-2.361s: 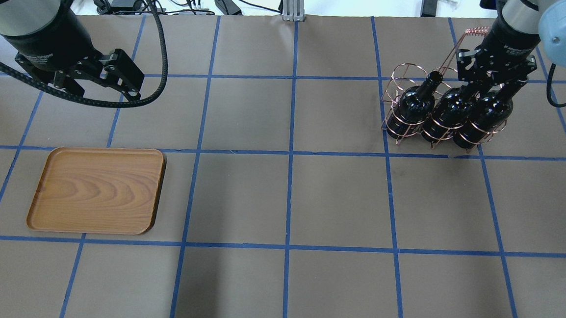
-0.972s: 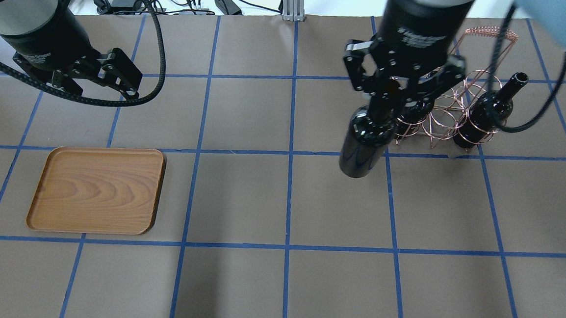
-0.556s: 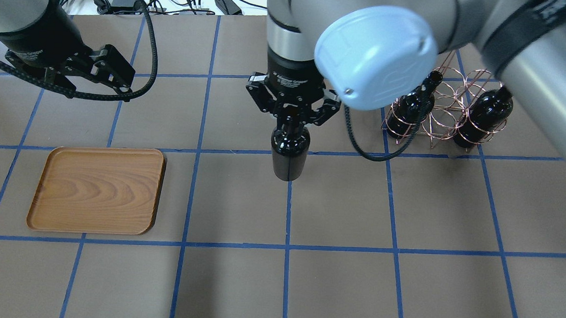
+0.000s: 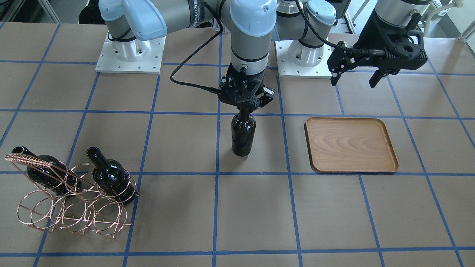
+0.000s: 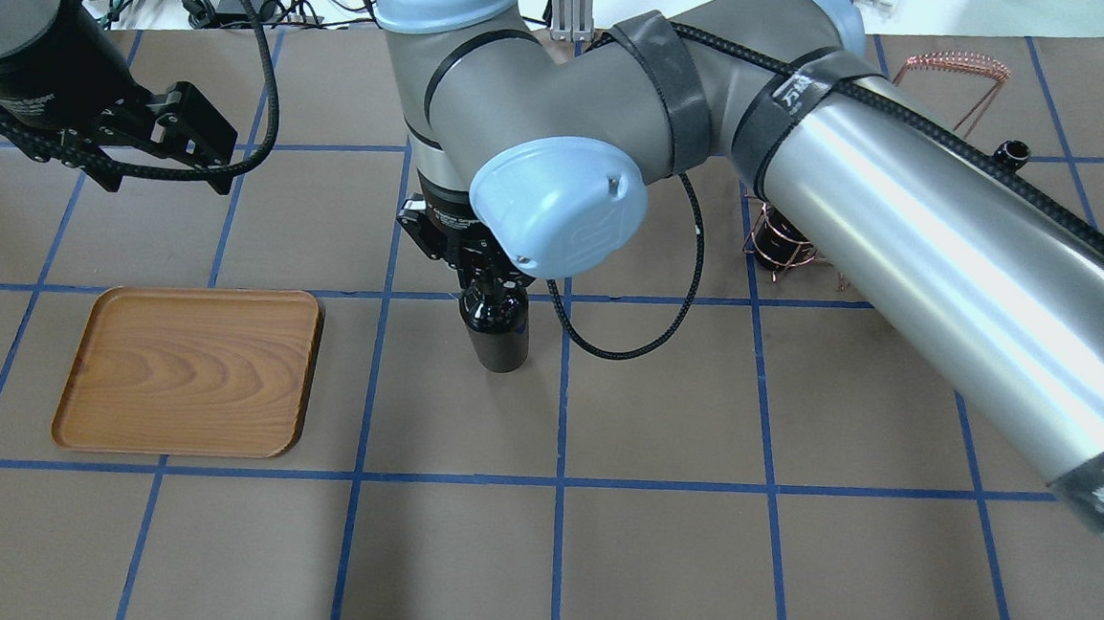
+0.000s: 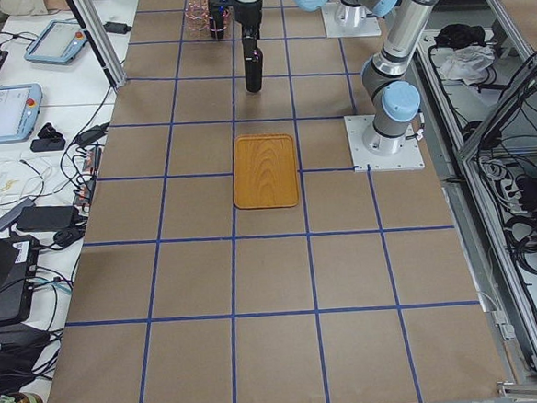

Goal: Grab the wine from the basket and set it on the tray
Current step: 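Carry the bottle with the right gripper toward the tray and lower it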

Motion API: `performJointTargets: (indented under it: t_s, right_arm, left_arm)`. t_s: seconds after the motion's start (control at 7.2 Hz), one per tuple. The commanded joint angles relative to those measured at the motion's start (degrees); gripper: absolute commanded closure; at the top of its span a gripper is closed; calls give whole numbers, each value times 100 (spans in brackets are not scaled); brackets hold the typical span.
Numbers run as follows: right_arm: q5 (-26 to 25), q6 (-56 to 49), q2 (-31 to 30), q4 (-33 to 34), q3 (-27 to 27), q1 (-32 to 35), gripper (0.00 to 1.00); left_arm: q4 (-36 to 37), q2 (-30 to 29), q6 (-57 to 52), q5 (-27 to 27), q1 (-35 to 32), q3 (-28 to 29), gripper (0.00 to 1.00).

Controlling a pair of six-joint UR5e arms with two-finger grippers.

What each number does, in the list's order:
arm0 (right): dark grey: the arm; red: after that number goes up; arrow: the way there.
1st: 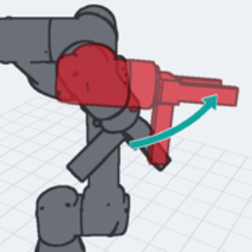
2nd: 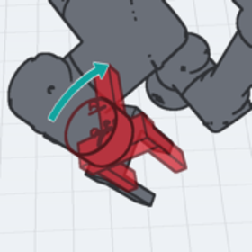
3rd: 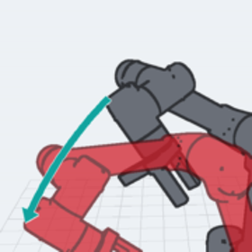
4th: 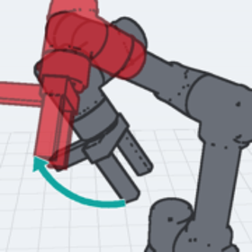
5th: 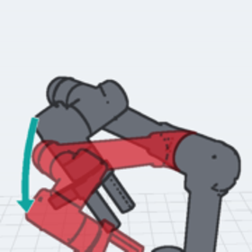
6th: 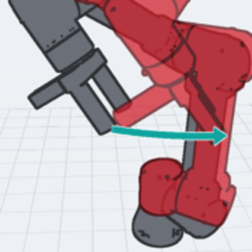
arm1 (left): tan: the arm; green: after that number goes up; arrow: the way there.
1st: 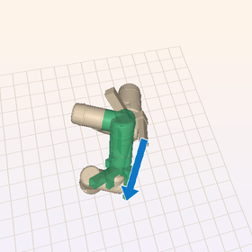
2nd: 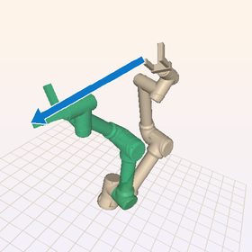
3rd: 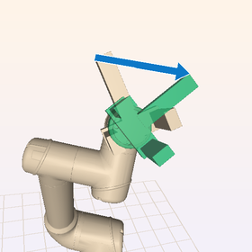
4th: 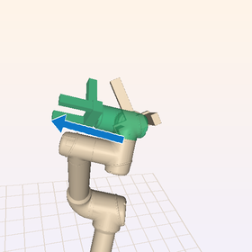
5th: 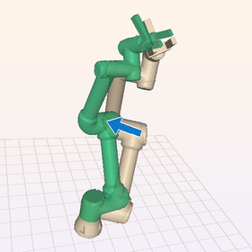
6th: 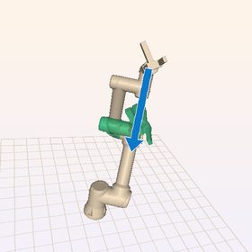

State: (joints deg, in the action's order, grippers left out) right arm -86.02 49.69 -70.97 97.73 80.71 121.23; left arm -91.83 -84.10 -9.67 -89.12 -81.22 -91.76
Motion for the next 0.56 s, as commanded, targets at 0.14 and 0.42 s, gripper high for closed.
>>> performJointTargets:
  t_s: [0.14,0.42]
  right_arm:
    - [119,234,-13,9,33,6,21]
    - [276,-203,-285,140,-107,-361,0]
  left_arm:
    - [-10,-9,0,0,1,0,0]
    - [7,-18,9,-105,-8,-53,0]
